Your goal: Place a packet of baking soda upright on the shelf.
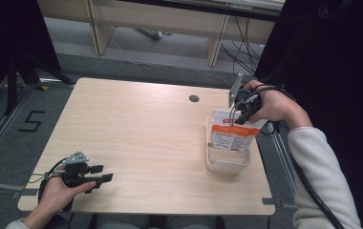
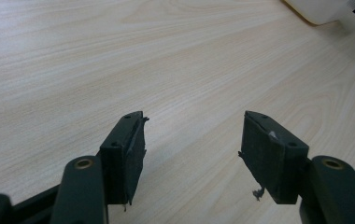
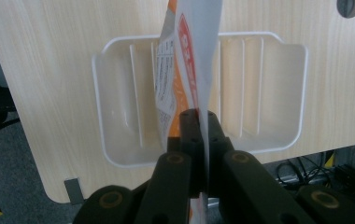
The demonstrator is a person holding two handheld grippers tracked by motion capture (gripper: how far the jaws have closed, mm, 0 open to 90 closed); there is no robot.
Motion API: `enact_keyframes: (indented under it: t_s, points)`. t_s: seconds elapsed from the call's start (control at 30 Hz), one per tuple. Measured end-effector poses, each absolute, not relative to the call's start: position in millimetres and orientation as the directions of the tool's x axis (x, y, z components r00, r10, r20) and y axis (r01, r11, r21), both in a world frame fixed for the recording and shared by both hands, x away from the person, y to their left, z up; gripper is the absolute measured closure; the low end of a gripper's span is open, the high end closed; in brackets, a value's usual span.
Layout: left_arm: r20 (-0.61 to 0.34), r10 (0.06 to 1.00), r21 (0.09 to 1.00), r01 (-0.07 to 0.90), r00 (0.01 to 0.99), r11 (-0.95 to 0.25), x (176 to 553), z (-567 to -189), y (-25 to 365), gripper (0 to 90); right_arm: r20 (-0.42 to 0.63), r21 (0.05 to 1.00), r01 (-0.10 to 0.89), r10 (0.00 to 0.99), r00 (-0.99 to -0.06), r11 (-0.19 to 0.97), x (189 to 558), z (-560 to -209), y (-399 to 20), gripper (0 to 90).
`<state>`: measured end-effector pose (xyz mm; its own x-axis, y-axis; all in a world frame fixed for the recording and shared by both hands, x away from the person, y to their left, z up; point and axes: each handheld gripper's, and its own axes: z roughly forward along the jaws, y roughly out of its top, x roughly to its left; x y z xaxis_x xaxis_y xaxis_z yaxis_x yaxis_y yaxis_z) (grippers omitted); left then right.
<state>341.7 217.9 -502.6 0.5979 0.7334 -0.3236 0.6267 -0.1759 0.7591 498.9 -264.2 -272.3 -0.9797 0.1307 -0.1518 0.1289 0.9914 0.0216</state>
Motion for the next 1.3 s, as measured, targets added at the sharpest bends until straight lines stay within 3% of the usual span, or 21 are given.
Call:
enact_keyframes:
  t_s: [0.2, 0.27, 0.9, 0.93, 1.1, 1.17, 1.3]
  points:
    - [-0.316, 0.735, 0.76, 0.624, 0.6, -0.183, 341, -502, 218, 39.2, -0.151, 0.003, 0.175, 0.173, -0.973, 0.985, 498, -277, -268, 90.0]
    - [-0.315, 0.735, 0.76, 0.623, 0.6, -0.183, 341, -502, 218, 39.2, -0.15, 0.002, 0.138, 0.136, -0.979, 0.99, 499, -276, -269, 90.0]
    - [-0.318, 0.733, 0.761, 0.623, 0.601, -0.181, 342, -502, 217, 39.2, -0.138, -0.065, 0.143, 0.133, -0.981, 0.988, 496, -274, -267, 90.0]
    - [-0.313, 0.732, 0.76, 0.622, 0.605, -0.189, 342, -502, 217, 39.2, -0.137, -0.075, 0.181, 0.17, -0.976, 0.981, 494, -274, -266, 90.0]
    - [-0.315, 0.733, 0.76, 0.623, 0.603, -0.186, 342, -502, 217, 39.2, -0.135, -0.092, 0.128, 0.115, -0.984, 0.988, 497, -280, -263, 90.0]
    - [-0.316, 0.732, 0.759, 0.624, 0.603, -0.186, 342, -502, 217, 39.2, -0.146, -0.13, 0.171, 0.152, -0.978, 0.977, 495, -282, -262, 90.0]
    - [-0.317, 0.732, 0.759, 0.624, 0.603, -0.186, 342, -502, 217, 39.2, -0.138, -0.13, 0.151, 0.133, -0.982, 0.98, 497, -282, -263, 90.0]
